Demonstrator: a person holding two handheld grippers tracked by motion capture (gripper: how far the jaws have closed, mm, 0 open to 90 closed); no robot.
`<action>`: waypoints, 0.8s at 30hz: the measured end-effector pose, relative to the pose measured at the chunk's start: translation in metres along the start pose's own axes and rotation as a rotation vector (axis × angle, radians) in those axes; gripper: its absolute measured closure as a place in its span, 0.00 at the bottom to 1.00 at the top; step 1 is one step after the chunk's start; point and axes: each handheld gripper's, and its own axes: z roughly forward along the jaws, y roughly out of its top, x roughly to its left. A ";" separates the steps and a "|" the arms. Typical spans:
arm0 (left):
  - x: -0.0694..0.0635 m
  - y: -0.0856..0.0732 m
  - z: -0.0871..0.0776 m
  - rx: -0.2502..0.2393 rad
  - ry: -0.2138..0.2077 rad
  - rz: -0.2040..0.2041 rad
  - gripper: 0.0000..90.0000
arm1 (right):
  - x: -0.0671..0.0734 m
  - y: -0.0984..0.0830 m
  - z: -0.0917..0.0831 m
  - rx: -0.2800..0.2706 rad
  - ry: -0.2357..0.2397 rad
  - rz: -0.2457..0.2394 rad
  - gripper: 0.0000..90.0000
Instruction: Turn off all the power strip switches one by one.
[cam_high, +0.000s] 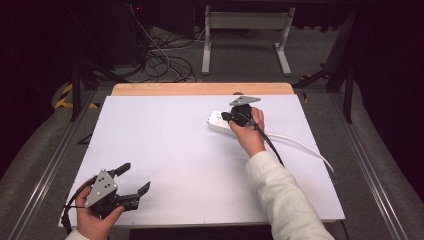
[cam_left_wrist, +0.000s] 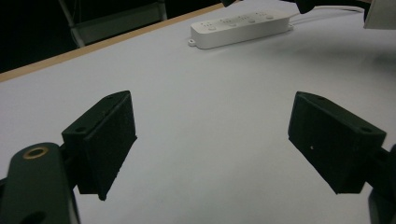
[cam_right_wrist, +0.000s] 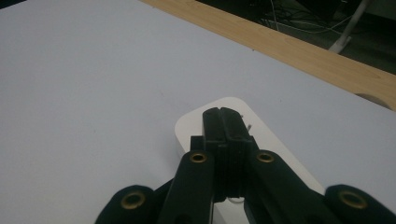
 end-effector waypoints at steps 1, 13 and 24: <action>0.000 0.000 0.000 0.000 0.000 0.000 0.17 | -0.001 0.000 0.000 -0.002 0.002 0.001 1.00; 0.001 0.000 0.000 0.001 0.000 0.006 0.17 | 0.013 0.005 0.015 -0.015 0.049 -0.044 1.00; 0.001 0.000 0.000 0.003 -0.001 0.006 0.17 | 0.006 -0.005 0.032 0.023 0.006 -0.013 1.00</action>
